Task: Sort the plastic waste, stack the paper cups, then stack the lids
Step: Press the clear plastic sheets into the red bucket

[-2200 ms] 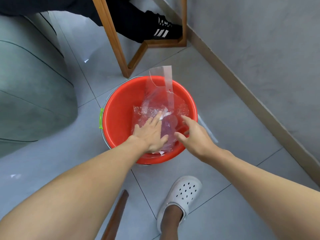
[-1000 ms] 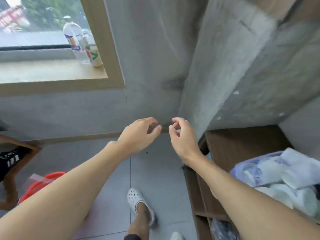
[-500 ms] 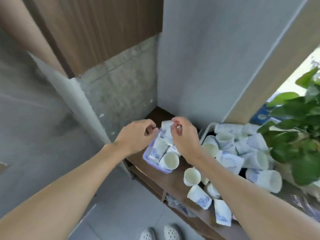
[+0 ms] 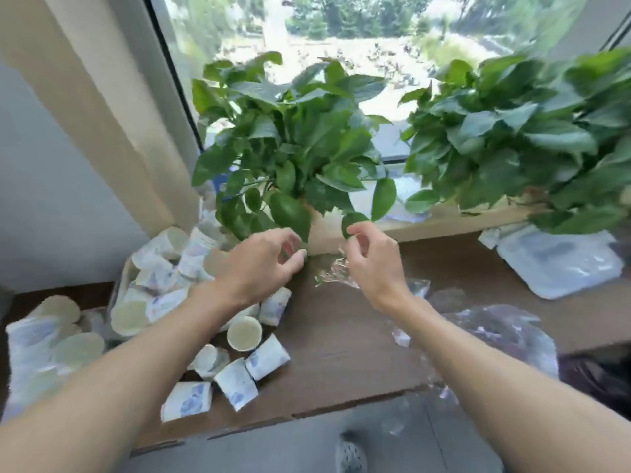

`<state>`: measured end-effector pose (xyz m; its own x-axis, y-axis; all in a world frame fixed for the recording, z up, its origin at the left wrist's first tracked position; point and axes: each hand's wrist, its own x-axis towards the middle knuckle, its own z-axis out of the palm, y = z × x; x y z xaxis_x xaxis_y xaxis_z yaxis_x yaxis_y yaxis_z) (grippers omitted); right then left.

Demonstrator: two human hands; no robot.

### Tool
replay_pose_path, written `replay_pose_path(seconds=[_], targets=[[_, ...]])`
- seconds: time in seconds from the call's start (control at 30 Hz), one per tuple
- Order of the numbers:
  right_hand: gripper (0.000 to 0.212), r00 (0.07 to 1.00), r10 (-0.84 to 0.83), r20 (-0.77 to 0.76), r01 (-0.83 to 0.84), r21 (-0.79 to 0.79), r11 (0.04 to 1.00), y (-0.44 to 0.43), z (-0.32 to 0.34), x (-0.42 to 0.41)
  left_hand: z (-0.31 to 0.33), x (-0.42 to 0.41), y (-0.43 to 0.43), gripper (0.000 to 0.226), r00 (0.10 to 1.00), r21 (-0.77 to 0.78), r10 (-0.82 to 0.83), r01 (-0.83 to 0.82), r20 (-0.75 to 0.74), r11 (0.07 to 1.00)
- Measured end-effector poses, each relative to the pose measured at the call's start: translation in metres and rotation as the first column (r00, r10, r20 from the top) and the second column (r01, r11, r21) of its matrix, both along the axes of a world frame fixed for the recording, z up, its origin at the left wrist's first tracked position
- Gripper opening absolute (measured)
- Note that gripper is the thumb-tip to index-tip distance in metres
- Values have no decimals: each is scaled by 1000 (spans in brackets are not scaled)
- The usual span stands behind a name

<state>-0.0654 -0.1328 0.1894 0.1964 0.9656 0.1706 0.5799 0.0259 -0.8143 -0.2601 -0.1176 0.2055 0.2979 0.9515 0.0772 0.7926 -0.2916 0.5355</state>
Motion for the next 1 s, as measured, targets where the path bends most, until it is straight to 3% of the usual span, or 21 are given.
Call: replay_pose_path(seconds=[0.3, 0.43, 0.57, 0.73, 0.9, 1.0], targets=[[16, 978, -150, 147, 192, -331, 924, -33, -103, 207, -115, 173, 39, 33, 944, -62, -263, 255, -200, 965], [44, 938, -118, 326, 282, -521, 806, -58, -166, 254, -169, 217, 62, 61, 823, -114, -366, 353, -435, 929], [79, 942, -94, 322, 294, -659, 693, -68, -216, 270, -216, 241, 70, 79, 717, -271, -401, 297, -570, 916], [94, 925, -100, 366, 317, -602, 733, -46, -247, 262, -250, 246, 70, 76, 785, -276, -356, 243, -508, 930], [84, 892, -137, 431, 357, -486, 798, -37, -258, 254, -260, 241, 66, 68, 851, -180, -305, 251, -428, 951], [73, 916, -209, 343, 358, -463, 811, -37, -263, 247, -260, 233, 63, 61, 886, -148, -285, 247, -366, 958]])
